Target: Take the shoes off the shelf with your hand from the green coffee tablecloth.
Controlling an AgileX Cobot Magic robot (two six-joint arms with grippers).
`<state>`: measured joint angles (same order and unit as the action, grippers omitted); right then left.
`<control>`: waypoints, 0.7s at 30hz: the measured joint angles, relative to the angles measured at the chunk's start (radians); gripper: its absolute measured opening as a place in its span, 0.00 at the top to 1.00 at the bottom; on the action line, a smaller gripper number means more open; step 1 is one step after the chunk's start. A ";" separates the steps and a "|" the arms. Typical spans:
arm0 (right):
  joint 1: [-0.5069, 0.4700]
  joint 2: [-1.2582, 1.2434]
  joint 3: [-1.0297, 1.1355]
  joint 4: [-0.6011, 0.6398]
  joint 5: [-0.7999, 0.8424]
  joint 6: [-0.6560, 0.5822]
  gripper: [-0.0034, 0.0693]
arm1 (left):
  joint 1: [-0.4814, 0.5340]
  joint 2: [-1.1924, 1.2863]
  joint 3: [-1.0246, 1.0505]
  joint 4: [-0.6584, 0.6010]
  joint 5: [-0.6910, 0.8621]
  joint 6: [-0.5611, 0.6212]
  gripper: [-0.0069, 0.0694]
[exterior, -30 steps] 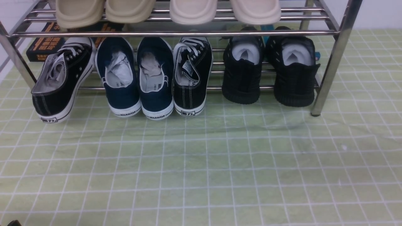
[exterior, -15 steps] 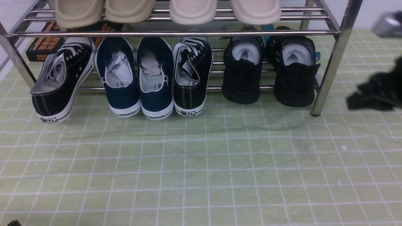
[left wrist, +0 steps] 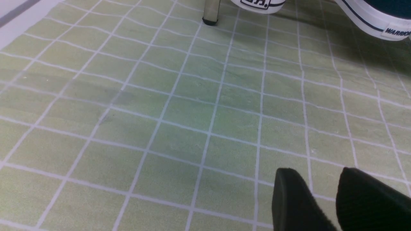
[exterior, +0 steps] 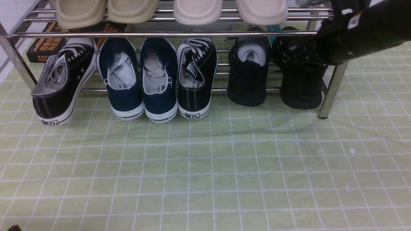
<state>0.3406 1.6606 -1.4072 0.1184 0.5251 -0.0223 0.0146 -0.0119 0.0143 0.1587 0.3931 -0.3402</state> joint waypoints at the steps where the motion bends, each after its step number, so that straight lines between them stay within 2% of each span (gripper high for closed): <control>1: 0.001 0.010 -0.001 -0.027 -0.013 0.034 0.47 | 0.000 0.000 0.000 0.000 0.000 0.000 0.59; 10: 0.002 0.115 -0.005 -0.237 -0.147 0.324 0.47 | 0.000 0.000 0.000 0.000 0.000 0.000 0.59; 17: 0.003 0.174 -0.005 -0.334 -0.222 0.432 0.47 | 0.000 0.000 0.000 0.000 0.000 0.000 0.59; 21: 0.003 0.202 -0.006 -0.377 -0.229 0.445 0.49 | 0.000 0.000 0.000 0.000 0.000 0.000 0.59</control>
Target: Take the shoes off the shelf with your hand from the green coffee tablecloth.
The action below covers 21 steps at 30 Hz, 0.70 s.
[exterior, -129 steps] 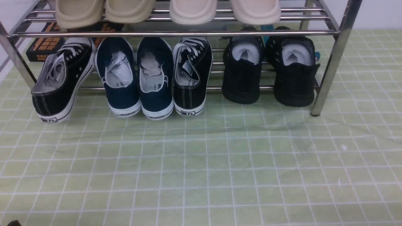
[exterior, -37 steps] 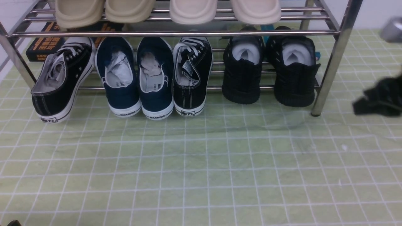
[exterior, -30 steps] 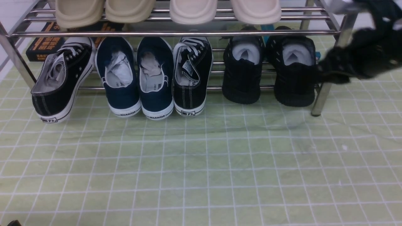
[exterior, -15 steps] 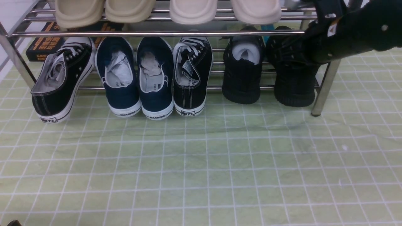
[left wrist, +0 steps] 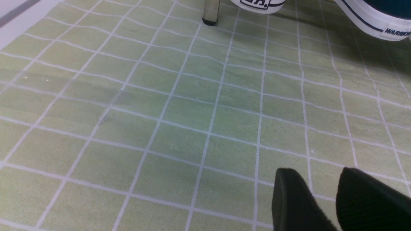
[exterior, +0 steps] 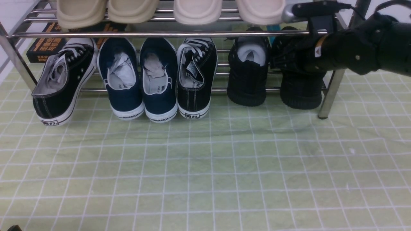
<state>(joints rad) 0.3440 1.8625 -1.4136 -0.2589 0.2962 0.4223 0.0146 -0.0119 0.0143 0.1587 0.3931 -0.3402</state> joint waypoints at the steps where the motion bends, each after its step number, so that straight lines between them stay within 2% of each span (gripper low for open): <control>1: 0.000 0.000 0.000 -0.001 0.000 0.000 0.49 | 0.000 0.000 0.000 0.000 0.000 0.000 0.59; 5: 0.001 0.015 -0.002 -0.012 0.019 0.002 0.69 | 0.000 0.000 0.000 0.000 0.000 0.000 0.59; 7: 0.004 0.015 -0.020 -0.011 0.062 0.002 0.88 | 0.000 0.000 0.000 0.000 0.000 0.000 0.59; 8: 0.005 0.016 -0.027 -0.010 0.078 0.002 0.92 | 0.000 0.000 0.000 0.000 0.000 0.000 0.59; 16: 0.008 -0.023 -0.109 0.006 0.314 -0.022 0.94 | 0.000 0.000 0.000 0.000 0.000 0.000 0.59; 21: 0.008 -0.148 -0.122 0.086 0.466 -0.103 0.94 | 0.000 0.000 0.000 0.000 0.000 0.000 0.59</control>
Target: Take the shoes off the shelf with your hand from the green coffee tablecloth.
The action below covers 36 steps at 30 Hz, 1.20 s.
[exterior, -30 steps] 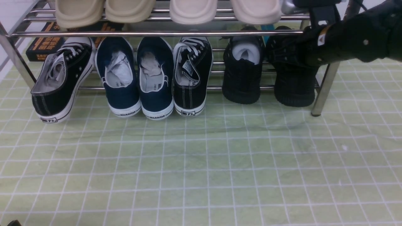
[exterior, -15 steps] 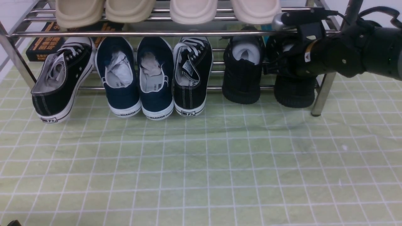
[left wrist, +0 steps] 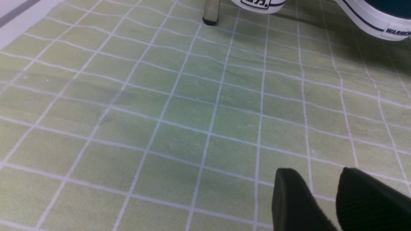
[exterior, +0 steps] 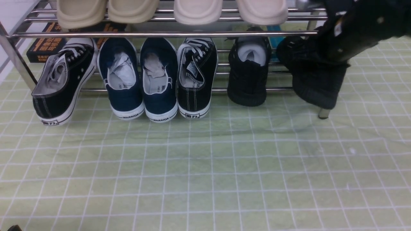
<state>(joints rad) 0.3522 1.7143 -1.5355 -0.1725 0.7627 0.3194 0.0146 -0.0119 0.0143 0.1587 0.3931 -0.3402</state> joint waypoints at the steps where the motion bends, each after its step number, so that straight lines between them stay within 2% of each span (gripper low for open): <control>1: 0.000 -0.004 0.000 0.011 0.007 -0.004 0.94 | 0.000 0.000 0.000 0.000 0.000 0.000 0.59; 8: 0.000 -0.171 -0.002 0.247 0.266 -0.181 0.94 | 0.000 0.000 0.000 0.000 0.000 0.000 0.59; 12: 0.012 -0.228 -0.003 0.330 0.424 -0.230 0.94 | 0.000 0.000 0.000 0.000 0.000 0.000 0.59; 16: 0.092 -0.264 0.013 0.343 0.493 -0.239 0.94 | 0.000 0.000 0.000 0.000 0.000 0.000 0.59; 19: 0.214 -0.280 0.061 0.345 0.491 -0.219 0.94 | 0.000 0.000 0.000 0.000 0.000 0.000 0.59; 21: 0.270 -0.280 0.085 0.342 0.483 -0.205 0.94 | 0.000 0.000 0.000 0.000 0.000 0.000 0.59; 23: 0.391 -0.276 0.140 0.316 0.418 -0.150 0.94 | 0.000 0.000 0.000 0.000 0.000 0.000 0.59; 24: 0.400 -0.274 0.144 0.311 0.411 -0.138 0.94 | 0.000 0.000 0.000 0.000 0.000 0.000 0.59; 27: 0.531 -0.247 0.190 0.215 0.276 -0.006 0.94 | 0.000 0.000 0.000 0.000 0.000 0.000 0.59; 29: 0.551 -0.235 0.197 0.173 0.246 0.027 0.94 | 0.000 0.000 0.000 0.000 0.000 0.000 0.59; 31: 0.582 -0.194 0.200 0.073 0.188 0.110 0.94 | 0.000 0.000 0.000 0.000 0.000 0.000 0.59; 36: 0.590 -0.110 0.202 -0.047 0.130 0.242 0.94 | 0.000 0.000 0.000 0.000 0.000 0.000 0.59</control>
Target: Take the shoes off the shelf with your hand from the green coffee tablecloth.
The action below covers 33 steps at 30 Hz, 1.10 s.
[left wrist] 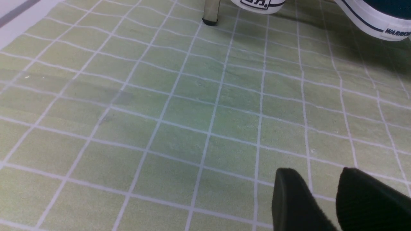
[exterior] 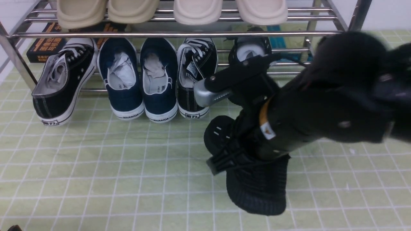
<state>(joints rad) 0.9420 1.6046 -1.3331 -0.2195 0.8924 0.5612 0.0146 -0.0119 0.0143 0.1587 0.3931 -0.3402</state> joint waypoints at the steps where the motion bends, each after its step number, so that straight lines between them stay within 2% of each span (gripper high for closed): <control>1: 0.000 0.019 0.000 -0.011 -0.005 0.021 0.93 | 0.000 0.000 0.000 0.000 0.000 0.000 0.59; 12: 0.008 0.219 0.000 -0.002 -0.054 0.157 0.93 | 0.000 0.000 0.000 0.000 0.000 0.000 0.59; 21: 0.008 0.246 0.000 0.087 -0.065 0.169 0.88 | 0.000 0.000 0.000 0.000 0.000 0.000 0.59; 25: 0.008 0.226 -0.003 0.180 -0.061 0.136 0.74 | 0.000 0.000 0.000 0.000 0.000 0.000 0.59; 26: 0.007 0.207 -0.003 0.233 -0.047 0.103 0.66 | 0.000 0.000 0.000 0.000 0.000 0.000 0.59; 29: 0.007 0.167 -0.003 0.307 -0.016 0.046 0.54 | 0.000 0.000 0.000 0.000 0.000 0.000 0.59; 31: 0.007 0.114 -0.019 0.364 0.029 -0.016 0.41 | 0.000 0.000 0.000 0.000 0.000 0.000 0.59; 33: 0.007 0.080 -0.042 0.377 0.071 -0.042 0.35 | 0.000 0.000 0.000 0.000 0.000 0.000 0.59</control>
<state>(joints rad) 0.9491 1.6844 -1.3752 0.1571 0.9633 0.5191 0.0146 -0.0119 0.0143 0.1587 0.3931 -0.3402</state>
